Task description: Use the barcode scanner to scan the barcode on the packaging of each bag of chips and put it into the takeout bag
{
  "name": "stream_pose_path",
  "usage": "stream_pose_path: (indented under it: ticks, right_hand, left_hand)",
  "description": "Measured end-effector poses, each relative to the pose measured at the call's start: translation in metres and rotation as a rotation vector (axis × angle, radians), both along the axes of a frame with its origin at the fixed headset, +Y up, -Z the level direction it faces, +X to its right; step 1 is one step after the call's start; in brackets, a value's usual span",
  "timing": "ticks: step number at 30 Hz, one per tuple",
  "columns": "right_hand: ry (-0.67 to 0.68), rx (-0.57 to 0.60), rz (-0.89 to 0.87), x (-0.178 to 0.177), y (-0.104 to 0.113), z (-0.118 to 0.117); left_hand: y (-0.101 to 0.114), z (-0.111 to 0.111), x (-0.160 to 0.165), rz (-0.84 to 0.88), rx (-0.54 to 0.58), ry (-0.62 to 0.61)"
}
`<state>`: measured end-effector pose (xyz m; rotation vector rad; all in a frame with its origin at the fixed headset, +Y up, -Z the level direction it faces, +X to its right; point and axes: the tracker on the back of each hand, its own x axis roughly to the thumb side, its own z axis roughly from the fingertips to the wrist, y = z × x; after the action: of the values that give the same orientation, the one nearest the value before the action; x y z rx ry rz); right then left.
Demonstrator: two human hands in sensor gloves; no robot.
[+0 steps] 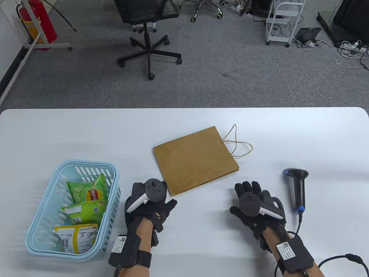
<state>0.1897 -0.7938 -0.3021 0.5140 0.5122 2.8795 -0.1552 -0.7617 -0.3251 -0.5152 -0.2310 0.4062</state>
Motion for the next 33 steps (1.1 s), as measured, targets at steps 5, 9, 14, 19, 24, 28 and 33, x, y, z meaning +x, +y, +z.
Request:
stream_pose_path:
  ticks: [5,9,14,19,24,28,33]
  right_hand:
    - [0.005,-0.002,-0.004,0.0,0.0,0.0]
    - [0.016,0.004,-0.006,-0.001,0.002,0.002]
    - [0.03,0.008,-0.006,-0.005,0.002,0.003]
    - [0.044,0.005,0.003,-0.008,0.002,0.005]
    - [0.04,0.012,-0.005,-0.007,0.003,0.005]
    - [0.034,0.018,-0.012,-0.005,0.005,0.005]
    - [0.005,0.025,-0.034,-0.005,0.009,0.003]
  left_hand:
    - [-0.001,0.0,-0.001,-0.001,-0.002,0.008]
    - [-0.002,0.0,-0.002,0.006,0.001,0.015]
    - [-0.006,-0.003,-0.004,-0.003,-0.026,0.019]
    - [-0.007,0.0,-0.006,-0.001,-0.019,0.024]
    - [-0.008,0.001,-0.004,-0.021,-0.026,0.015]
    - [-0.009,0.001,-0.005,-0.016,-0.022,0.017]
    - [-0.01,0.001,-0.005,-0.012,-0.017,0.034]
